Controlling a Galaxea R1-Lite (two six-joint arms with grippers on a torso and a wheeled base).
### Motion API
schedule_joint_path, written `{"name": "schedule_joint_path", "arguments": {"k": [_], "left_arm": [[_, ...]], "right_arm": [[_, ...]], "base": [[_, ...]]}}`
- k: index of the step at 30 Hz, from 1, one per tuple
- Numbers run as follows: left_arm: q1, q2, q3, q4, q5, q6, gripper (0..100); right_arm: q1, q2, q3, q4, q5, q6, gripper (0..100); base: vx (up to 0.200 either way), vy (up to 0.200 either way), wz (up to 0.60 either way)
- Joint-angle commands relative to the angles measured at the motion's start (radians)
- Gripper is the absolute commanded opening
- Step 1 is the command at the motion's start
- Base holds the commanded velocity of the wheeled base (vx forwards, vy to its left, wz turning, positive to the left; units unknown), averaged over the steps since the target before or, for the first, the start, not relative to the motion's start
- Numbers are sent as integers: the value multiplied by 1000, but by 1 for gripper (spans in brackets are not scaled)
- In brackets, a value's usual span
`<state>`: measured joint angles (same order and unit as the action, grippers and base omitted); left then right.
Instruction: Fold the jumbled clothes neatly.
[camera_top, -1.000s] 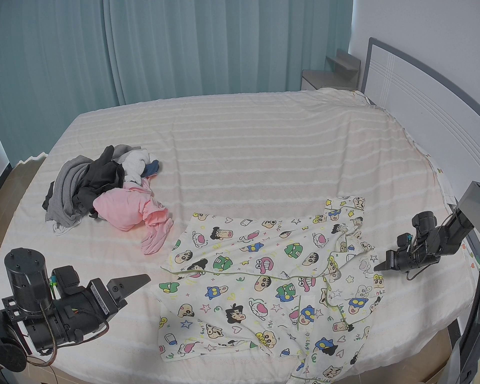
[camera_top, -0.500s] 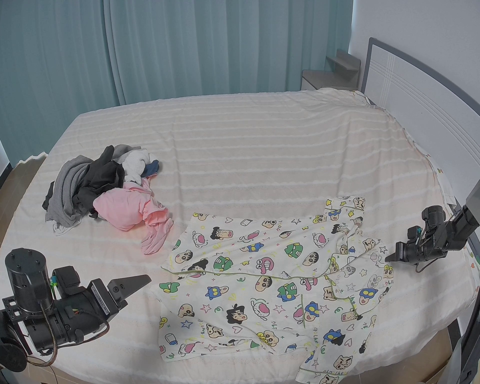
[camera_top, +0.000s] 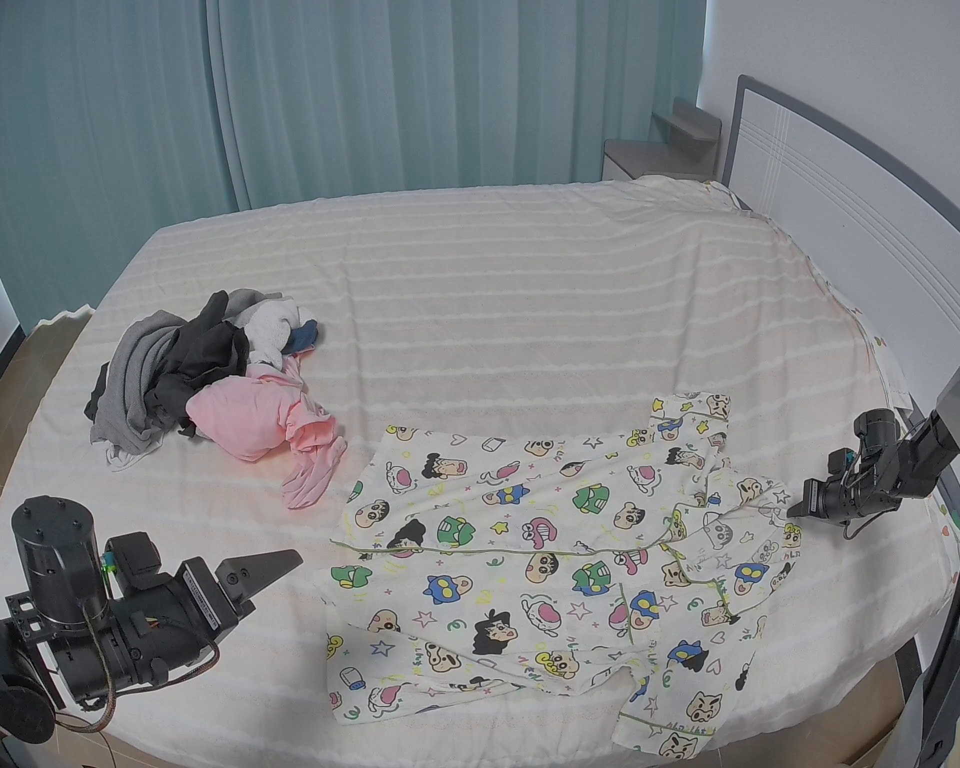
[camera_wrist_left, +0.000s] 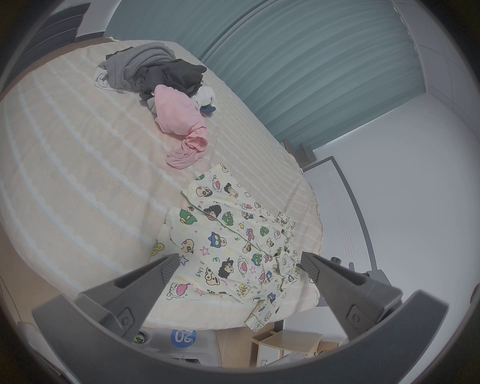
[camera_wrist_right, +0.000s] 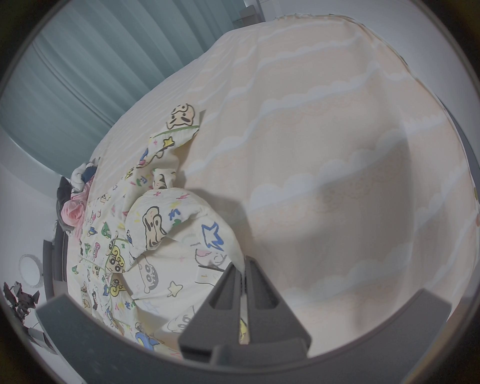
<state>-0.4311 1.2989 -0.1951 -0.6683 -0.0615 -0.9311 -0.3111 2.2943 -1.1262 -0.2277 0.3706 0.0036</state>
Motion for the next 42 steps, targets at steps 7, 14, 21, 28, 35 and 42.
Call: {"name": "schedule_joint_path", "arguments": {"k": [7, 14, 21, 28, 35, 42], "left_arm": [[0, 13, 0, -1, 0, 0, 100], [0, 28, 0, -1, 0, -2, 100], [-23, 91, -4, -5, 0, -2, 100], [-192, 289, -14, -5, 11, -84, 100], [-241, 479, -17, -5, 15, -193, 100], [-298, 583, -26, -7, 83, -267, 100]], "right_arm": [[-37, 10, -1, 10, -9, -1, 0], [-57, 11, -4, 10, -9, -1, 0], [-59, -10, 5, 10, -7, 1, 100], [-48, -90, 95, 4, -1, 6, 100], [-52, -182, 210, -13, 8, 7, 100], [-33, -269, 359, -96, 36, 7, 100]], "base": [[0, 0, 0], [0, 0, 0], [0, 0, 0], [0, 0, 0], [0, 0, 0], [0, 0, 0]]}}
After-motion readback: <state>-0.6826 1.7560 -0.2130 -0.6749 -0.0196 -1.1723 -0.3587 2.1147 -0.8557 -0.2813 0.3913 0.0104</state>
